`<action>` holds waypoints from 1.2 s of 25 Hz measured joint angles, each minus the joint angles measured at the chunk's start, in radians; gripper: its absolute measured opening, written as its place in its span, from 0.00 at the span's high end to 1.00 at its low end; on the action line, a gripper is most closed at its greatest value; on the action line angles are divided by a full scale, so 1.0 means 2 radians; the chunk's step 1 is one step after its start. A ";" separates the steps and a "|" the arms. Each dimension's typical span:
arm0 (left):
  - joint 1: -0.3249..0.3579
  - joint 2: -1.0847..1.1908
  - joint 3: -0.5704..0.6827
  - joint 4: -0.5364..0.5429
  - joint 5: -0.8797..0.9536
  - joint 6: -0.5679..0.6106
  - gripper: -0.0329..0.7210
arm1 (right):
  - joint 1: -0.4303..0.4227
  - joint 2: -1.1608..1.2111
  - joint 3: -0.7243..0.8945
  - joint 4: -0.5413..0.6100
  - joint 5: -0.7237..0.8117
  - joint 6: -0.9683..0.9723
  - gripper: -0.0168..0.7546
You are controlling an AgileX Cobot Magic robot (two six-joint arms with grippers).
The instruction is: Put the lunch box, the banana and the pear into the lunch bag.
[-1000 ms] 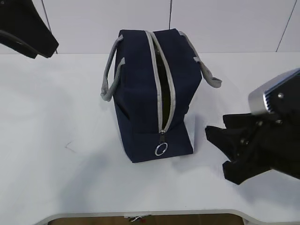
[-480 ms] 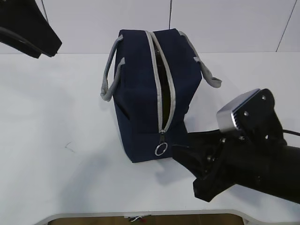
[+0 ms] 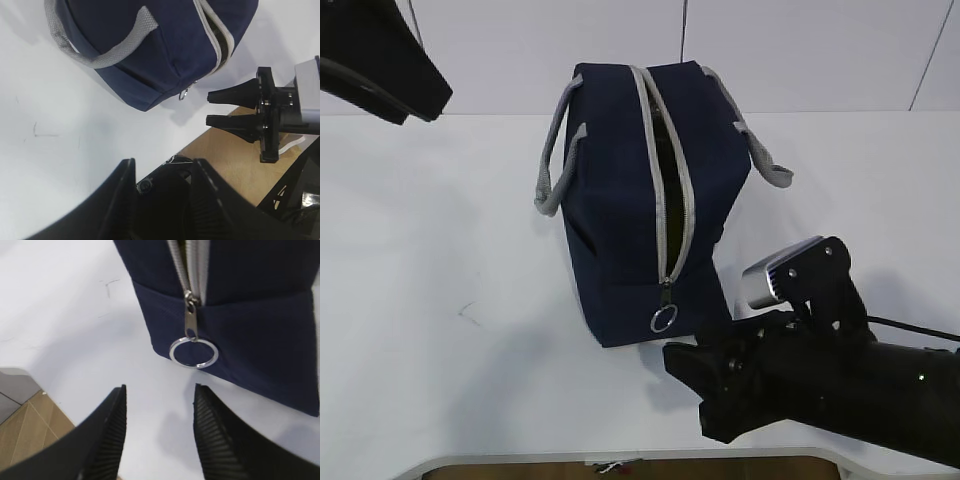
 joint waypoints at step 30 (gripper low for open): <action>0.000 0.000 0.000 -0.003 0.000 -0.012 0.58 | 0.000 0.100 -0.037 0.046 -0.097 -0.076 0.44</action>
